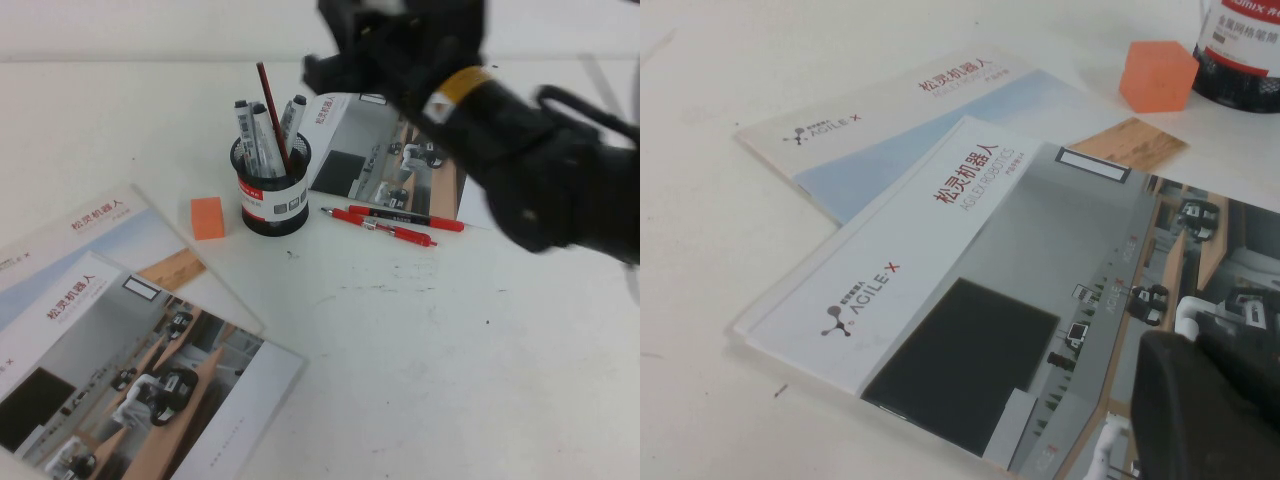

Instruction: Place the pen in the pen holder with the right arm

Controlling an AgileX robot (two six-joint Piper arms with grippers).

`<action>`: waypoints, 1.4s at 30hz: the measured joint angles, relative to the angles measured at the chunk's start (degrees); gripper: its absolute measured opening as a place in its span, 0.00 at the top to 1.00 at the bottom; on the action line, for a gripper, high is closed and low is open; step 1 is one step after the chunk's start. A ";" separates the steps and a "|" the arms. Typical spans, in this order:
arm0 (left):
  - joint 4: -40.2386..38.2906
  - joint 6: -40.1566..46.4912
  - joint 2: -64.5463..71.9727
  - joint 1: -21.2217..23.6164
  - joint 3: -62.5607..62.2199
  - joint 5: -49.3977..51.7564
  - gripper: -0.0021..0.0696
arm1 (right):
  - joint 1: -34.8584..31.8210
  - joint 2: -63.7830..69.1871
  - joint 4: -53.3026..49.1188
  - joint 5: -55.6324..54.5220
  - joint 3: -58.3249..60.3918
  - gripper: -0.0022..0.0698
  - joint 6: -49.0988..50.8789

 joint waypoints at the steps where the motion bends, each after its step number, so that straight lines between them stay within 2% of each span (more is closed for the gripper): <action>1: 0.00 0.00 0.00 0.00 0.00 0.00 0.97 | -0.10 -2.84 0.00 -0.44 2.38 0.97 0.14; 4: 0.00 0.00 0.00 0.00 0.00 0.00 0.97 | -0.31 -10.78 -0.28 1.89 9.21 0.99 -0.90; 8: 0.00 0.00 0.00 0.00 0.00 0.00 0.97 | -0.31 -21.39 -0.57 9.88 16.54 0.99 -4.45; 16: 0.00 0.00 0.00 0.00 0.00 0.00 0.97 | -1.09 -37.87 -0.68 26.05 27.75 1.00 -5.22; 20: 0.00 0.00 0.00 0.00 0.00 0.00 0.97 | -1.77 -43.31 -1.02 32.20 33.29 1.00 -5.22; 28: 0.00 0.00 0.00 0.00 0.00 0.00 0.97 | -4.80 -49.04 -10.30 33.89 37.72 1.00 -5.22; 34: 0.00 0.00 0.00 0.00 0.00 0.00 0.97 | -5.47 -52.69 -8.90 41.74 41.98 1.00 -5.22; 37: 0.00 0.00 0.00 0.00 0.00 0.00 0.97 | -8.93 -57.83 -8.85 43.62 45.35 1.00 -5.12; 42: 0.00 0.00 0.00 0.00 0.00 0.00 0.97 | -20.05 -67.66 -8.85 41.85 52.55 1.00 -5.12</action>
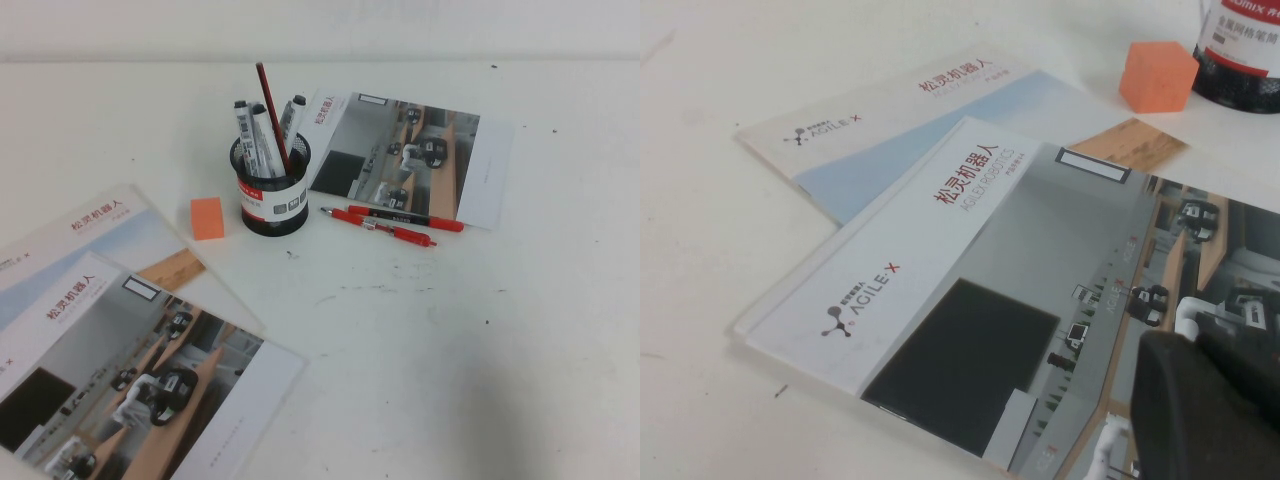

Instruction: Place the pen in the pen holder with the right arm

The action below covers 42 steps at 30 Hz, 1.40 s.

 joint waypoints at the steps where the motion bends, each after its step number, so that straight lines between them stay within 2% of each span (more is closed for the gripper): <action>1: 0.00 0.00 0.00 0.00 0.00 0.00 0.97 | -2.79 -2.02 0.00 -1.03 1.71 1.00 -0.10; 6: 0.00 0.00 0.00 0.00 0.00 0.00 0.97 | -13.71 -11.76 0.51 -6.23 9.99 1.00 -0.10; 10: 0.00 0.00 0.00 0.00 0.00 0.00 0.97 | -16.56 -16.27 1.64 -9.42 16.21 1.00 -0.10; 17: 0.00 0.00 0.00 0.00 0.00 0.00 0.97 | -16.77 -20.31 2.61 -9.39 20.67 1.00 -0.10; 25: 0.00 0.00 0.00 0.00 0.00 0.00 0.97 | -16.77 -29.49 8.51 4.65 20.87 1.00 -0.48; 32: 0.00 0.00 0.00 0.00 0.00 0.00 0.97 | -16.53 -31.72 19.07 9.15 20.87 1.00 -9.49; 42: 0.00 0.00 0.00 0.00 0.00 0.00 0.97 | -13.91 -31.72 18.93 9.75 20.87 1.00 -6.08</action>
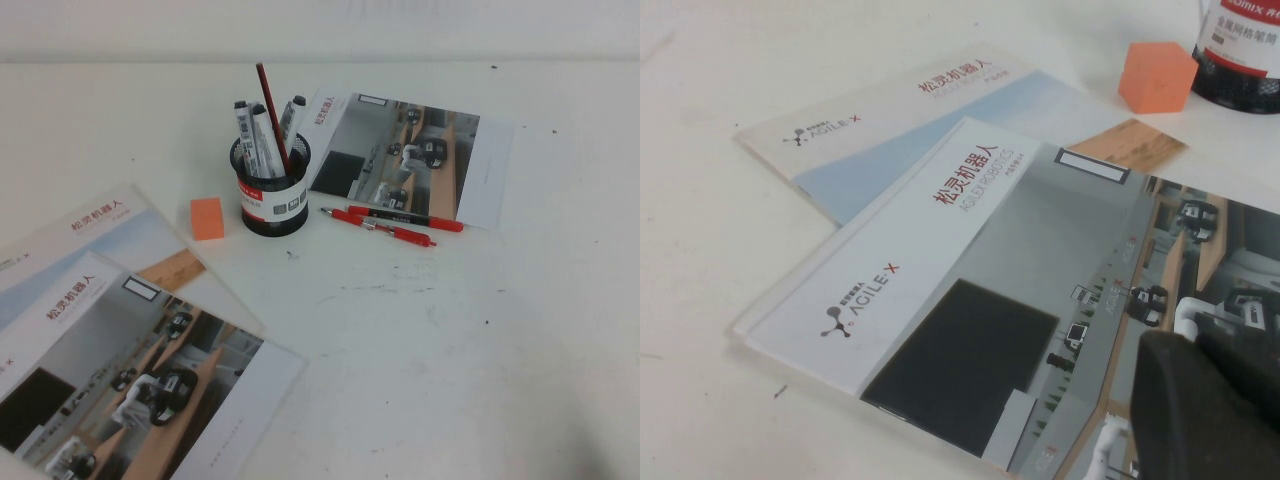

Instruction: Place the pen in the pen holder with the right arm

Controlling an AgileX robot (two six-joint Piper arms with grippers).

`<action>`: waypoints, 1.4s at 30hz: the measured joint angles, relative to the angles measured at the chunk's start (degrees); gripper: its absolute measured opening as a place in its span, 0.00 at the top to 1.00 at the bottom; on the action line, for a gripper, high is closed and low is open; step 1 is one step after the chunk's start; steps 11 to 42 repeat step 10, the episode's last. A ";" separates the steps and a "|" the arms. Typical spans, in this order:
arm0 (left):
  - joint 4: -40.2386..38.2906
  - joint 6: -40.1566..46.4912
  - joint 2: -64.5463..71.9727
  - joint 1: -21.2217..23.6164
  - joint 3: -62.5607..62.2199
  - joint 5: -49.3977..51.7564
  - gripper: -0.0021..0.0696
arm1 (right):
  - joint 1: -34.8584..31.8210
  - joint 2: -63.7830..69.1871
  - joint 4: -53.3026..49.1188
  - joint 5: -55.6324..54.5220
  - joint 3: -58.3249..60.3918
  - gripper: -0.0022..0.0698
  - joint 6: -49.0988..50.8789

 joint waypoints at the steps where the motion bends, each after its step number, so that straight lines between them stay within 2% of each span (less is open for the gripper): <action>1: 0.00 0.00 0.00 0.00 0.00 0.00 0.97 | 0.40 0.00 -0.54 0.00 0.00 1.00 0.72; 8: 0.00 0.00 0.00 0.00 0.00 0.00 0.97 | 1.00 0.00 -3.17 0.00 0.00 1.00 5.55; 42: 0.00 0.00 0.00 0.00 0.00 0.00 0.97 | 1.00 0.00 -3.31 0.00 0.00 1.00 5.66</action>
